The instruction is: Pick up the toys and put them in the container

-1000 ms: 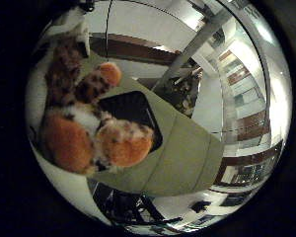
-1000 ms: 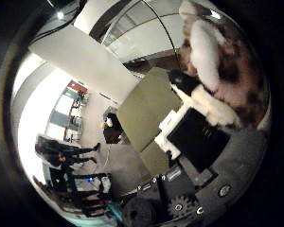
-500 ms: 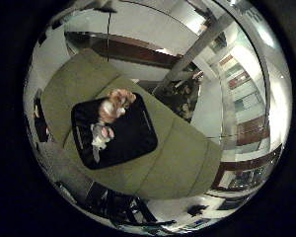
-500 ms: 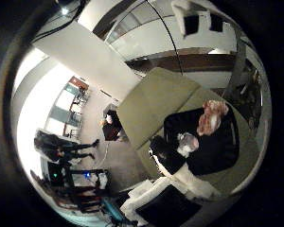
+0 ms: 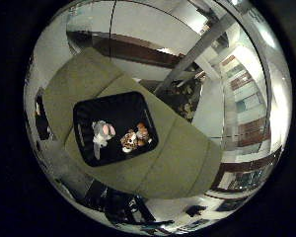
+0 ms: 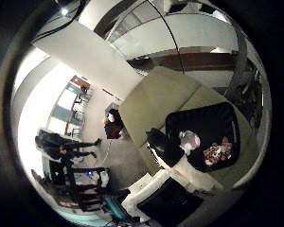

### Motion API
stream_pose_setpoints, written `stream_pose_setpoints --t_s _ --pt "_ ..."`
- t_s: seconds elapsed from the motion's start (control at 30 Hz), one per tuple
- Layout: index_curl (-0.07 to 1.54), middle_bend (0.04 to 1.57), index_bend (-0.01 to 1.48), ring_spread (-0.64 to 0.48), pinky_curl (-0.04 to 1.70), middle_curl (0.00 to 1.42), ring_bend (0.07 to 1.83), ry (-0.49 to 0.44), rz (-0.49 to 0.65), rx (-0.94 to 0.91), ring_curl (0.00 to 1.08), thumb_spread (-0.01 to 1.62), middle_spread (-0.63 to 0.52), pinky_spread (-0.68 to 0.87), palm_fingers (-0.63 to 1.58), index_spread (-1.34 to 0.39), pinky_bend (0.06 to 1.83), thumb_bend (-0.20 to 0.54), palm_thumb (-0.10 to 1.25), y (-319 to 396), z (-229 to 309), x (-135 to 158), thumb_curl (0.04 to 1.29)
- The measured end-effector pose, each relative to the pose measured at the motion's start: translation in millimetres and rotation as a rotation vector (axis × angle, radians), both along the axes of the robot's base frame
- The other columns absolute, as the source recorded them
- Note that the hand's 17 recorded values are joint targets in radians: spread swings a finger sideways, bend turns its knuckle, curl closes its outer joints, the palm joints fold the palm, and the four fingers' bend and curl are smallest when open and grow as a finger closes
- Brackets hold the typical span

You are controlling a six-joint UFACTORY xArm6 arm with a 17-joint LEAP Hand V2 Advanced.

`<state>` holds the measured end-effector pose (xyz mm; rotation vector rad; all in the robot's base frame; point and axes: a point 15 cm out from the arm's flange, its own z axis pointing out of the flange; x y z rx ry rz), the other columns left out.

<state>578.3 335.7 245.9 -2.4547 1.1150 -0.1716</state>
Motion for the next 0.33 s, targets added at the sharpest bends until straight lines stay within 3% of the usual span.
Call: stream_pose_setpoints --t_s 0.33 --pt "0.32 0.19 0.17 0.09 0.23 0.34 0.37 0.02 -0.016 -0.002 0.25 1.12 -0.03 0.35 0.19 -0.39 0.54 -0.022 0.54 -15 5 0 0.31"
